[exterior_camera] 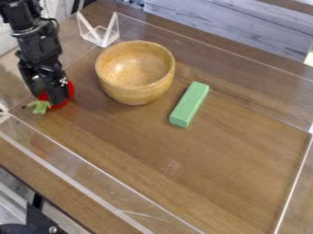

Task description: Move the red object to the right side of the table

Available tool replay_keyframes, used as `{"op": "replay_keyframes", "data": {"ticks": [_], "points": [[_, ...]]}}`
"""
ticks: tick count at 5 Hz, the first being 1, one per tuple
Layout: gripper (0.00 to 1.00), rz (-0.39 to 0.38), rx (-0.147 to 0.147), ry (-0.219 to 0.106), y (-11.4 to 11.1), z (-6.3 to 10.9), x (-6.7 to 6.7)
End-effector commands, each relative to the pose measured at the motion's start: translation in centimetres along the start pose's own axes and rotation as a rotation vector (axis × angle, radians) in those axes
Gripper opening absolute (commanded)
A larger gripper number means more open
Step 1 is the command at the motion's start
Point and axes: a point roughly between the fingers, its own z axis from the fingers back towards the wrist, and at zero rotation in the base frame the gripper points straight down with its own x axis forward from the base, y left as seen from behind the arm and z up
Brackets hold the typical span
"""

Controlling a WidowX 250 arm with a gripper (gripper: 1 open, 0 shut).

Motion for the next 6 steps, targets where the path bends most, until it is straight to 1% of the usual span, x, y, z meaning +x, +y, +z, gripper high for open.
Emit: {"op": "replay_keyframes", "data": {"ticks": [1, 2, 3, 4, 5, 6], "points": [[0.0, 0.019, -0.002, -0.026, 1.0, 1.2, 0.8], [0.0, 0.022, -0.049, -0.007, 0.8, 1.5, 0.3], [0.0, 0.036, -0.11, 0.03, 0.8, 1.6, -0.4], [0.0, 0.104, -0.174, 0.049, 0.7, 0.6, -0.5], [0.0, 0.177, -0.248, 0.079, 0.2, -0.3, -0.7], [0.0, 0.175, -0.314, 0.13, 1.1, -0.7, -1.2]]}}
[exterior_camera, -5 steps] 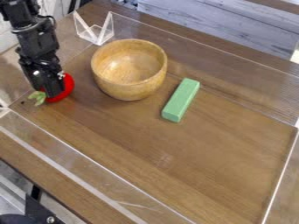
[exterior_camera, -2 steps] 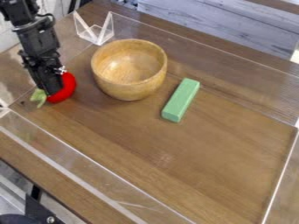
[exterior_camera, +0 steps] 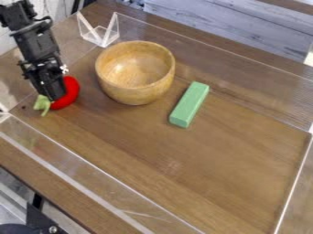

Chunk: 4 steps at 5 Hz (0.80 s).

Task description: Move the red object to the right side of the table

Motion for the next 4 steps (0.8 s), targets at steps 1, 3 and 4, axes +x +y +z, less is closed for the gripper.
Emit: {"op": "replay_keyframes", "data": {"ticks": [1, 3, 4], "points": [[0.0, 0.0, -0.047, 0.037, 0.9, 0.2, -0.6], [0.0, 0.118, -0.115, -0.042, -1.6, 3.4, -0.6], [0.0, 0.125, -0.145, -0.06, -3.2, 5.4, -0.4]]}}
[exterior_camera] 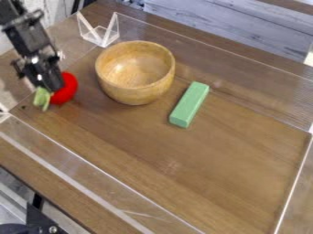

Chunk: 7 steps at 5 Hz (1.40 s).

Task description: Move the red object to the right side of the table

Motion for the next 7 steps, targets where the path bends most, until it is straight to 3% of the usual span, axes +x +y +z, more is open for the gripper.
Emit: {"op": "replay_keyframes", "data": {"ticks": [1, 2, 4, 6, 7], "points": [[0.0, -0.031, 0.009, -0.071, -2.2, 3.8, 0.4], [0.0, -0.044, -0.026, -0.056, -3.7, 4.5, 0.6], [0.0, -0.089, -0.091, 0.001, -8.0, 6.0, -0.5], [0.0, -0.083, -0.18, 0.026, -11.7, 5.5, -3.0], [0.0, -0.043, -0.225, 0.01, -13.1, 4.6, -3.7]]}}
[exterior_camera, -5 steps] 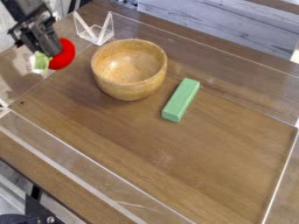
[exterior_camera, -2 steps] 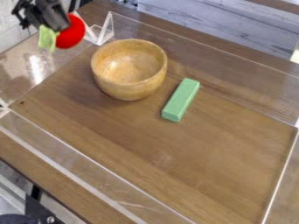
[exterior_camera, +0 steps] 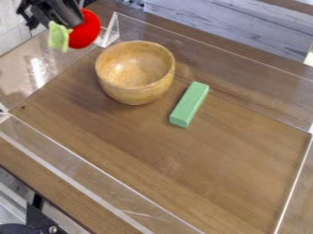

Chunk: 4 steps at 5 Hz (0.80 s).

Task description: Move the red object to the right side of the table

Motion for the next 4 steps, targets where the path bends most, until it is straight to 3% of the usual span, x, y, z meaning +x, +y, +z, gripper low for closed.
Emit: {"op": "replay_keyframes", "data": {"ticks": [1, 3, 4], "points": [[0.0, 0.001, -0.009, -0.055, -2.1, -0.4, -1.1], [0.0, -0.022, -0.074, 0.009, -4.2, -2.8, -1.9], [0.0, -0.024, -0.074, 0.022, -3.8, -3.3, -1.9]]}}
